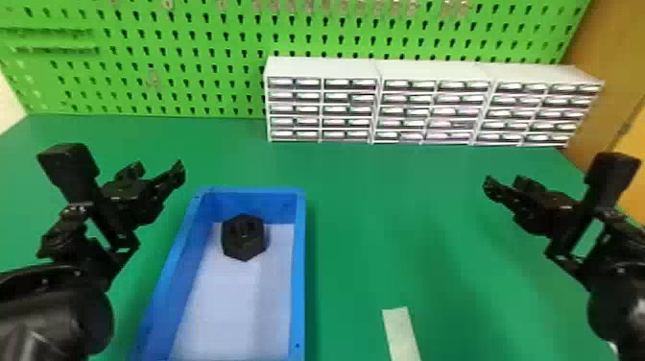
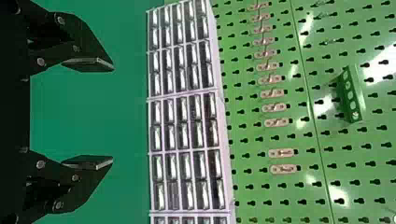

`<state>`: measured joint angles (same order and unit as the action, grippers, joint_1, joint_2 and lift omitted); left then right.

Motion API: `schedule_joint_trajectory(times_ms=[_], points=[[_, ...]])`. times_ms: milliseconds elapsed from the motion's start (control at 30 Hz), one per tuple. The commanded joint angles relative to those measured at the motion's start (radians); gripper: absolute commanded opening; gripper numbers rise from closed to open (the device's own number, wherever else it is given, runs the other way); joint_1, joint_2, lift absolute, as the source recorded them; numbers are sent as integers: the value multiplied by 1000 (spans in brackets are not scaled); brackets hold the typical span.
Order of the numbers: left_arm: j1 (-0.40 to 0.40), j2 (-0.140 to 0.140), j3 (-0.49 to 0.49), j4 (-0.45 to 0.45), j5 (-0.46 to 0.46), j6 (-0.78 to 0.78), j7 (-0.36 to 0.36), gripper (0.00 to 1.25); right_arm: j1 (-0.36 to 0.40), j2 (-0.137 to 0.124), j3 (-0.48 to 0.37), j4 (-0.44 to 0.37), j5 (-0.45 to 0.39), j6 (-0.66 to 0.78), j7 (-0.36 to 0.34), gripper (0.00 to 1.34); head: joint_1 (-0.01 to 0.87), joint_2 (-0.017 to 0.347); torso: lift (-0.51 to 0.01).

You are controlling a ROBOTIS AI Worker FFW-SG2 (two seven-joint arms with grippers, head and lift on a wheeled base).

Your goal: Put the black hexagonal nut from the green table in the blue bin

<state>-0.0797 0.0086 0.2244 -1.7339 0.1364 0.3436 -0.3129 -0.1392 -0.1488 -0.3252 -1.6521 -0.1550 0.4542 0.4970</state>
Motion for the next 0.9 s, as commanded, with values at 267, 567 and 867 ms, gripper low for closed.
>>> schedule_joint_trajectory(times_ms=[267,567,867], points=[[0,-1,0,-1,0,0,0,795,0,0,0,0,-2,-2,0,789,691,9,-97],[1,1,0,1,0,-2,0,795,0,2,0,0,-2,-3,0,789,691,9,-97],[1,-1,0,-1,0,-2,0,795,0,2,3,0,-3,-5,0,789,691,9,-97]])
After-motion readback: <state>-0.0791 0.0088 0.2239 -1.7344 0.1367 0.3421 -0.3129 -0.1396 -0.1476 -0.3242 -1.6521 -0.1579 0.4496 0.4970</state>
